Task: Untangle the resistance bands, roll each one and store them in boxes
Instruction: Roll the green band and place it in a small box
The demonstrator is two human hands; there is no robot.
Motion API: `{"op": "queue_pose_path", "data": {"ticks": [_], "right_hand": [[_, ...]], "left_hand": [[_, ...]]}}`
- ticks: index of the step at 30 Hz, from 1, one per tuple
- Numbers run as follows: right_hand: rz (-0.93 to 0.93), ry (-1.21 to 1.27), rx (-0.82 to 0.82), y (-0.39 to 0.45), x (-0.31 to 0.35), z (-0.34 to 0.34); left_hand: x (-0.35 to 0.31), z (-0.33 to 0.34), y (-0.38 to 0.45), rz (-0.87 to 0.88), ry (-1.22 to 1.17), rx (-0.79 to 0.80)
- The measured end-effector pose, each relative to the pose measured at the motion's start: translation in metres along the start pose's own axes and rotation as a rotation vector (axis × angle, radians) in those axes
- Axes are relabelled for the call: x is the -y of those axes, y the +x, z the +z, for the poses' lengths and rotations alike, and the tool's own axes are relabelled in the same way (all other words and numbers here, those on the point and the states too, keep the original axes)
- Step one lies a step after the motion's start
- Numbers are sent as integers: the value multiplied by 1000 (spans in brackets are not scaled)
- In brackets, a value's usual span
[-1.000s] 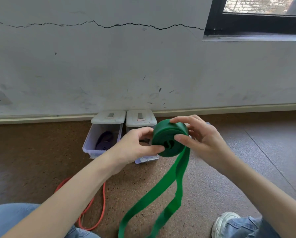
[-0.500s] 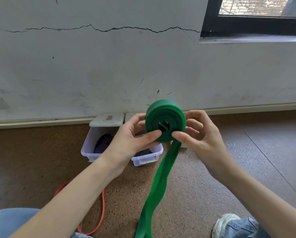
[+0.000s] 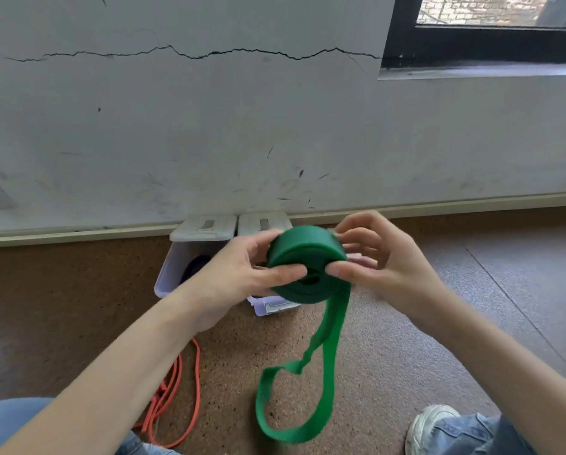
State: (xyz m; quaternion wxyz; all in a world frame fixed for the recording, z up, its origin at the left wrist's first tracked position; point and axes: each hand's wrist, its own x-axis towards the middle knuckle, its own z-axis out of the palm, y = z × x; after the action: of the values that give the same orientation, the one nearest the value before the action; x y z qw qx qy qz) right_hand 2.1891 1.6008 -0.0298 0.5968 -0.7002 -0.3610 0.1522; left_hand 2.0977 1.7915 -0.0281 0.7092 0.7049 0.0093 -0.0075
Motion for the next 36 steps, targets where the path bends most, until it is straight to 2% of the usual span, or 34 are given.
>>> {"op": "queue_pose_path", "data": {"ticks": [2, 4, 9, 11, 16, 19, 21, 24, 27, 30, 32, 34, 36], "right_hand": [[9, 176, -57, -2, -2, 5], [0, 193, -94, -4, -3, 9], [54, 119, -108, -5, -8, 10], [58, 87, -92, -6, -9, 6], [-13, -33, 2, -3, -2, -3], [-18, -49, 25, -4, -4, 5], [1, 29, -2, -4, -5, 7], [39, 84, -91, -2, -7, 6], [57, 89, -115, -2, -9, 9], [59, 17, -108, -2, -11, 8], [40, -140, -93, -3, -13, 3], [-12, -339, -46, -5, -14, -1], [-101, -581, 51, -6, -14, -2]], "left_hand": [[-5, -4, 2, 9, -208, -32], [-5, -4, 4, 15, -322, -63], [10, 2, 5, -61, -372, -57], [9, -2, 4, -97, -306, -20], [5, -4, 3, -85, 112, 30], [11, 6, 4, -91, 175, -24], [11, 7, 3, -65, 121, -94], [9, 4, 4, -41, -88, -173], [12, 5, 5, -39, -246, -191], [22, 9, 3, -78, -300, -185], [26, 10, 3, -102, -178, -184], [26, 7, 3, -84, 157, -177], [25, 6, 4, -56, 378, -121]]}}
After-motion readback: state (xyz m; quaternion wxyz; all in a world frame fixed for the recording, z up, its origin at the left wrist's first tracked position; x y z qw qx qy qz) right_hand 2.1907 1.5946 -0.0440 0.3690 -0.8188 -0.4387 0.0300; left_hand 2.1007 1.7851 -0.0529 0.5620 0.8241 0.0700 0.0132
